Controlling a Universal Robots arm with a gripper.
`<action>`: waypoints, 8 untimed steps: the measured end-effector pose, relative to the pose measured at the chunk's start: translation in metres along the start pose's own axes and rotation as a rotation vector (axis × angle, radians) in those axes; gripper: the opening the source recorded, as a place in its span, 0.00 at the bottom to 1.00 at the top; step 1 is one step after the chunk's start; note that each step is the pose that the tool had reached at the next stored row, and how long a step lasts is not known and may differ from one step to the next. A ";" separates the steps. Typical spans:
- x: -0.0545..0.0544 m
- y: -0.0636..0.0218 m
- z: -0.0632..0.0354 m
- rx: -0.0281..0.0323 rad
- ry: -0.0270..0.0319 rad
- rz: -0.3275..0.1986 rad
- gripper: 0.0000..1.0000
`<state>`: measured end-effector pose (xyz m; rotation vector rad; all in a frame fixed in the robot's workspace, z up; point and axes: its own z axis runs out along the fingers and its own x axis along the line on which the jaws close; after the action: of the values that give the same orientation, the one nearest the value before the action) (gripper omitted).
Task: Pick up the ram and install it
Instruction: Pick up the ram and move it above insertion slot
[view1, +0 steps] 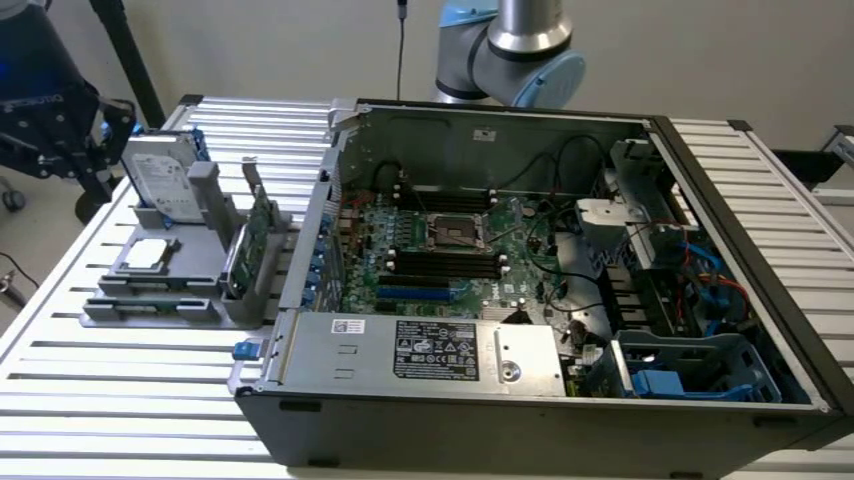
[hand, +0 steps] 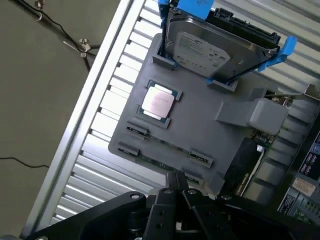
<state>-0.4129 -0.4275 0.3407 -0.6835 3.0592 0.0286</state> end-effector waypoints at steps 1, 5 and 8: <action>0.000 0.0000 0.0000 -0.0001 0.0003 -0.018 0.11; 0.000 0.0000 0.0000 -0.0007 0.0016 -0.090 0.11; 0.000 0.0000 0.0001 -0.0010 0.0026 -0.145 0.11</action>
<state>-0.4129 -0.4275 0.3406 -0.9036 3.0030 0.0284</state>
